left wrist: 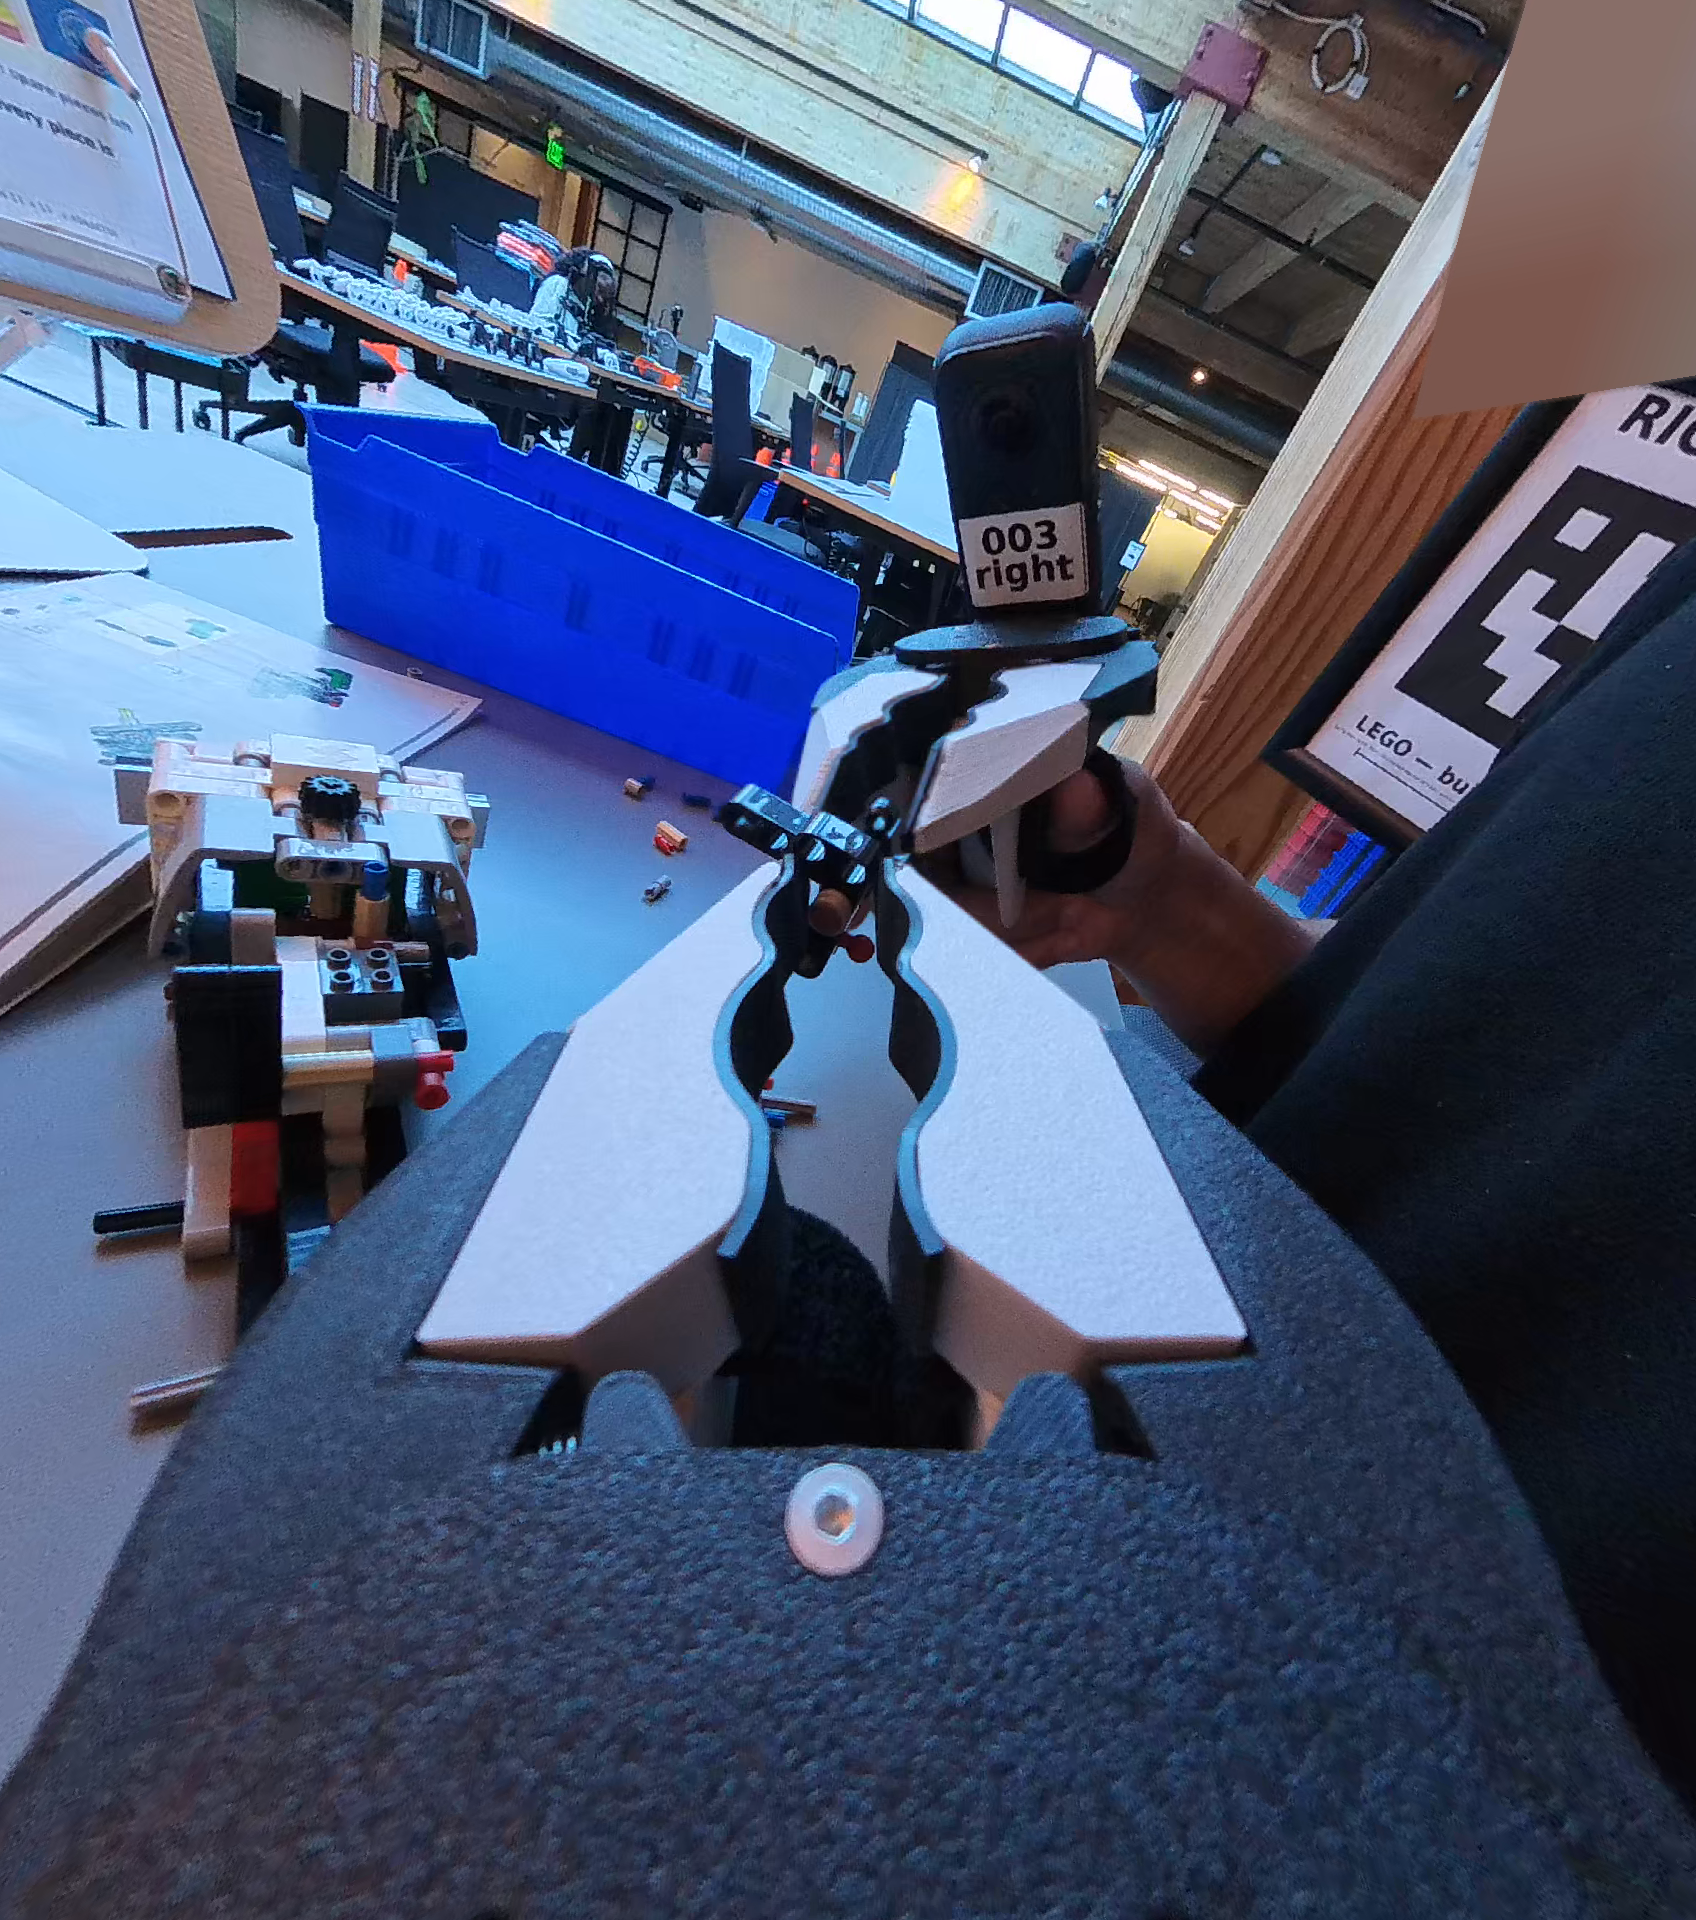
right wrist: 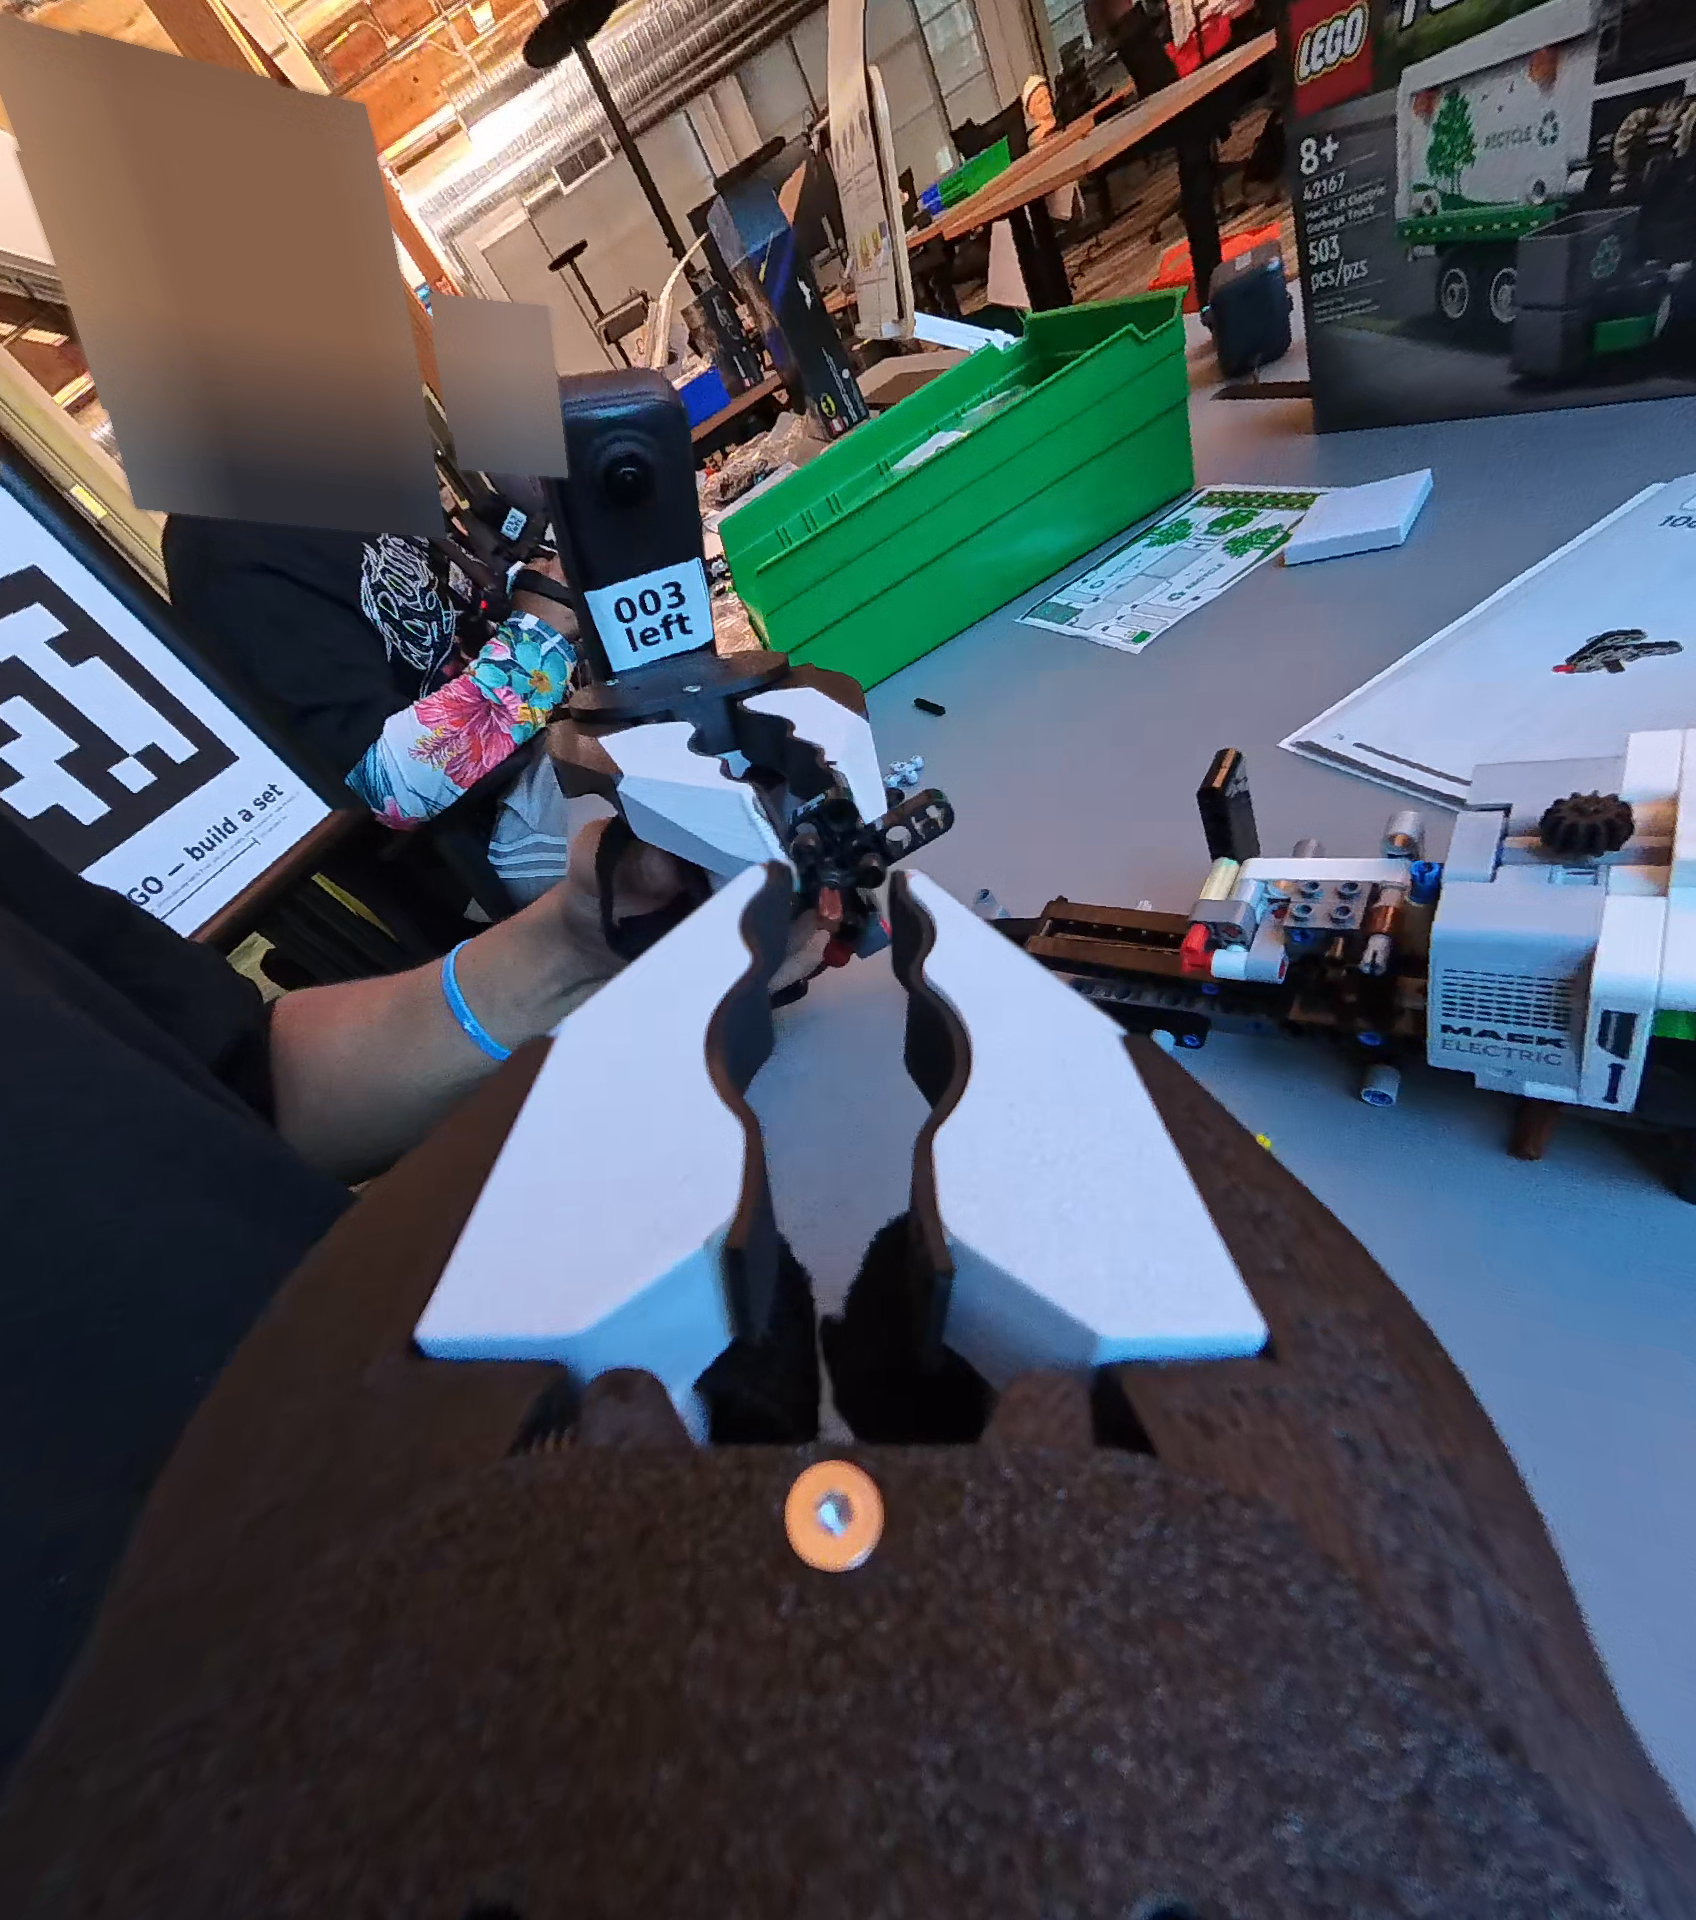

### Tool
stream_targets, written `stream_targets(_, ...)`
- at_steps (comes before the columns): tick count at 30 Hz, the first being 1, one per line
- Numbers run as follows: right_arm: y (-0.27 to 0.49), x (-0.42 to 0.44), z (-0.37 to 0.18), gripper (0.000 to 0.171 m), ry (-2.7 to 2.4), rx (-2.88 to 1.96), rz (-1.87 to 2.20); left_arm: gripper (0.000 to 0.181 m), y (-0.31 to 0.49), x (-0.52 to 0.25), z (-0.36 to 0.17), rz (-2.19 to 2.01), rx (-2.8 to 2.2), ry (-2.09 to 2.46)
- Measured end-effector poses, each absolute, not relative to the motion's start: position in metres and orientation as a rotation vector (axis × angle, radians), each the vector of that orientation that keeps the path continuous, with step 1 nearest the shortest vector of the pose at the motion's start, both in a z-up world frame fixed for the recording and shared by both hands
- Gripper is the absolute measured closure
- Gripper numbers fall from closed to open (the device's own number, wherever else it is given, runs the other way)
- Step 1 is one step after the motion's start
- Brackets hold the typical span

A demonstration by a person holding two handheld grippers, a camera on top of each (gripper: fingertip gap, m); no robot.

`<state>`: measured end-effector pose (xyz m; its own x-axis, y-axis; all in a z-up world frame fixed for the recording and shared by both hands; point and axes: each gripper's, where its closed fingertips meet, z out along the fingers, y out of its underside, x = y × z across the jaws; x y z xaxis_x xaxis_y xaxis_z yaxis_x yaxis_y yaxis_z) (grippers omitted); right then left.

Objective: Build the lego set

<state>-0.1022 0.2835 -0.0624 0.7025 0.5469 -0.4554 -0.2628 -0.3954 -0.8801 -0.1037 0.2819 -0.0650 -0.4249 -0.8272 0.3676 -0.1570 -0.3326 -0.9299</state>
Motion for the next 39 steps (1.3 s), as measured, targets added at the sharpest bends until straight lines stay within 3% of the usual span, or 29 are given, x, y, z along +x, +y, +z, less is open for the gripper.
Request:
stream_targets(6, 0.273, -0.075, -0.054, 0.15, -0.231, -1.743, 0.791, 0.171, 0.287, -0.108, -0.06, -1.845, -1.307, 1.41)
stream_targets(14, 0.265, 0.014, -0.089, 0.151, -0.225, -1.796, 0.129, 0.171, 0.315, -0.112, -0.047, -1.832, -1.315, 1.489)
stream_targets(21, 0.274, 0.036, -0.1, 0.153, -0.129, -1.772, 0.103, 0.171, 0.371, -0.096, -0.049, -1.719, -1.329, 1.526)
stream_targets(27, 0.277, 0.042, -0.107, 0.154, -0.15, -1.808, 0.044, 0.171, 0.41, -0.096, -0.055, -1.899, -1.326, 1.309)
stream_targets(39, 0.278, 0.039, -0.117, 0.156, -0.183, -1.857, 0.009, 0.172, 0.424, -0.102, -0.061, -2.091, -1.356, 1.193)
